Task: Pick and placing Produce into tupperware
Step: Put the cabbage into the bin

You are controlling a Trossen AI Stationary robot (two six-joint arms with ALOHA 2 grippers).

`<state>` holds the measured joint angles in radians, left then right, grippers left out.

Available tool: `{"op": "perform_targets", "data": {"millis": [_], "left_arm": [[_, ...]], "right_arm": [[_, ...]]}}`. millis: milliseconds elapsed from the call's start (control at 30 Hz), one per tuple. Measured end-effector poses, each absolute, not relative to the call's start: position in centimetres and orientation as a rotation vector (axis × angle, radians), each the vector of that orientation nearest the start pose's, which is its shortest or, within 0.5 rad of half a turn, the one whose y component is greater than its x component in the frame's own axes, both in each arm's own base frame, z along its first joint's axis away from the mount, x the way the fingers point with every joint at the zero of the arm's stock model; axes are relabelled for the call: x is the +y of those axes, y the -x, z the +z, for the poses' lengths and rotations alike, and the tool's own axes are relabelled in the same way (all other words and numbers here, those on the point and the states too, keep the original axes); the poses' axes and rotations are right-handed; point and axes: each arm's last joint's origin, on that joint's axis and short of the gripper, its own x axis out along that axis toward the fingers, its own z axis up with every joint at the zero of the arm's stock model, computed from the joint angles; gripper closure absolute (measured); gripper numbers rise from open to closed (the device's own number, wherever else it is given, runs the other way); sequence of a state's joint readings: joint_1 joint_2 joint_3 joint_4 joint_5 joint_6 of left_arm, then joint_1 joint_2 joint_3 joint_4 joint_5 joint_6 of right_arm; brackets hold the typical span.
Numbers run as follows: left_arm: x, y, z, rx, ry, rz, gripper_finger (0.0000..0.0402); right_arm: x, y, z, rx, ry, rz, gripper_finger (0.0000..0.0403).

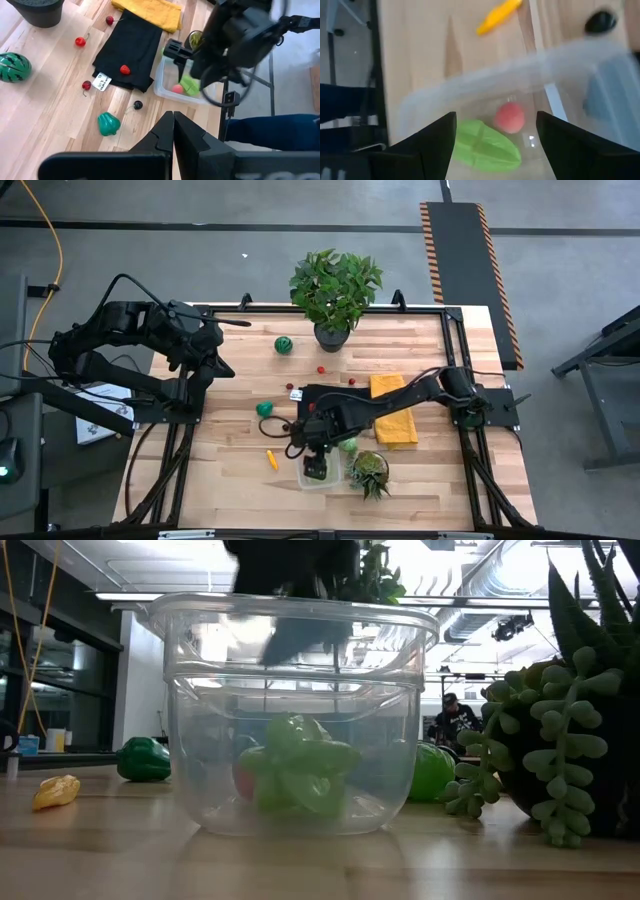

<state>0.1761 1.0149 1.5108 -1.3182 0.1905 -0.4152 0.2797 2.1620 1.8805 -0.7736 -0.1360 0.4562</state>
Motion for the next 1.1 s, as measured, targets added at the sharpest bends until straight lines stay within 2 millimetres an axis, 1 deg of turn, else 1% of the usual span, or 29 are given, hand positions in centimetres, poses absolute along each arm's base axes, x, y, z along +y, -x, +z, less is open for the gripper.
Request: {"op": "perform_targets", "data": {"millis": [100,233,367,467,533,633,733,867,1000,1100], "left_arm": [[1.8,-13.2,42.7,0.804,0.542,0.155,0.0401],[1.8,-13.2,42.7,0.804,0.542,0.155,0.0401],[1.8,-13.2,42.7,0.804,0.542,0.155,0.0401],[1.8,-13.2,42.7,0.804,0.54,0.154,0.0401],[1.8,-13.2,42.7,0.805,0.527,0.149,0.0401],[1.8,-13.2,42.7,0.805,0.517,0.144,0.0401],[1.8,-13.2,42.7,0.805,0.517,0.144,0.0401],[1.8,-13.2,42.7,0.805,0.513,0.147,0.0401],[1.9,-13.2,42.7,0.802,0.505,0.166,0.0401],[1.9,-13.2,42.7,0.802,0.505,0.168,0.0401]], "right_arm": [[12.7,-45.0,25.7,1.096,-0.282,0.148,0.0137],[11.6,-44.8,29.3,1.077,-0.197,0.158,0.0139],[10.8,-44.1,32.1,1.064,-0.113,0.168,0.0154],[10.4,-43.5,33.9,1.062,-0.054,0.157,0.0174],[10.0,-42.9,34.7,1.075,-0.014,0.145,0.0193],[9.0,-41.4,35.7,1.088,0.007,0.126,0.0228],[8.0,-39.5,37.7,1.089,0.002,0.11,0.0269],[6.6,-37.0,40.7,1.035,0.002,0.065,0.0315],[5.2,-34.4,43.3,0.98,0.004,0.01,0.0338],[4.3,-32.7,44.3,0.988,0.012,-0.029,0.0343]]}}
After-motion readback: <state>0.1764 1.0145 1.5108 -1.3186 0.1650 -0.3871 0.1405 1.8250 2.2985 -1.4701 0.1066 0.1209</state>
